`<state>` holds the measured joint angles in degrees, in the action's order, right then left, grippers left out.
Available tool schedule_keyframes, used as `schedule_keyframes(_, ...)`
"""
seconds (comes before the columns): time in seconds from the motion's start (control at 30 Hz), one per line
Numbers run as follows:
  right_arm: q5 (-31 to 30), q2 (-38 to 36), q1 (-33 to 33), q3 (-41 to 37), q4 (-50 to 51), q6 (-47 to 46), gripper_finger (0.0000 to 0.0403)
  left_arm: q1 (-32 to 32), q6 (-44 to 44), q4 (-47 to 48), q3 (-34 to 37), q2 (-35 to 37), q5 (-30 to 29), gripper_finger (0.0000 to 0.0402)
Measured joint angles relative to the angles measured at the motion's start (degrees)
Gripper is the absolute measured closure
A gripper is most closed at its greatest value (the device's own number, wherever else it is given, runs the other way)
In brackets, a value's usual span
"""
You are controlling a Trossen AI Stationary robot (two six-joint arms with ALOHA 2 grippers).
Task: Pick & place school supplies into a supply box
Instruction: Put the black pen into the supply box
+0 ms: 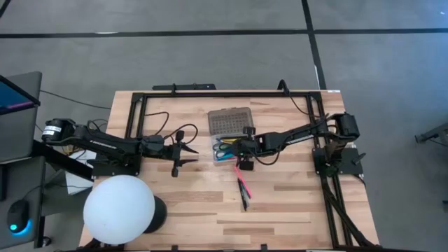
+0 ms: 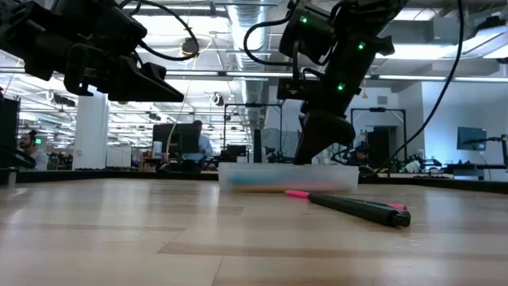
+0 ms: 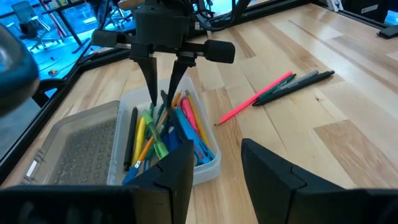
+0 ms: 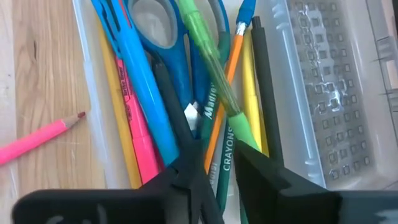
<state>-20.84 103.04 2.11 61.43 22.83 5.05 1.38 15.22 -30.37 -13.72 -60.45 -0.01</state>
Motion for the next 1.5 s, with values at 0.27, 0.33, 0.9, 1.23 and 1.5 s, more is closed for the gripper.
schedule_keyframes(0.27, -0.48, -1.55, 0.55, 0.0, 0.49, -1.48, 0.0295, -0.01, 0.0, 0.0, 0.0, 0.0, 0.0, 0.0272)
schedule_keyframes(0.33, -0.44, -3.27, 1.32, -0.06, 1.59, -2.12, 0.0297, 0.0, 0.0, 0.0, 0.0, 0.0, 0.0, 0.0272)
schedule_keyframes(0.9, -0.98, -4.27, 17.4, -0.12, 3.1, -32.84, 0.0313, 0.0, -0.17, -0.3, 0.0, 0.0, 0.07, 0.0272)
schedule_keyframes(1.23, -2.45, 2.39, 21.53, -0.01, 6.02, -43.19, 0.0313, 0.01, -0.17, -0.63, 0.0, 0.02, 0.07, 0.0272)
schedule_keyframes(1.5, -3.2, 3.22, 21.5, 0.03, 3.48, -44.24, 0.0313, 0.0, -0.15, -0.61, 0.0, 0.02, 0.07, 0.0272)
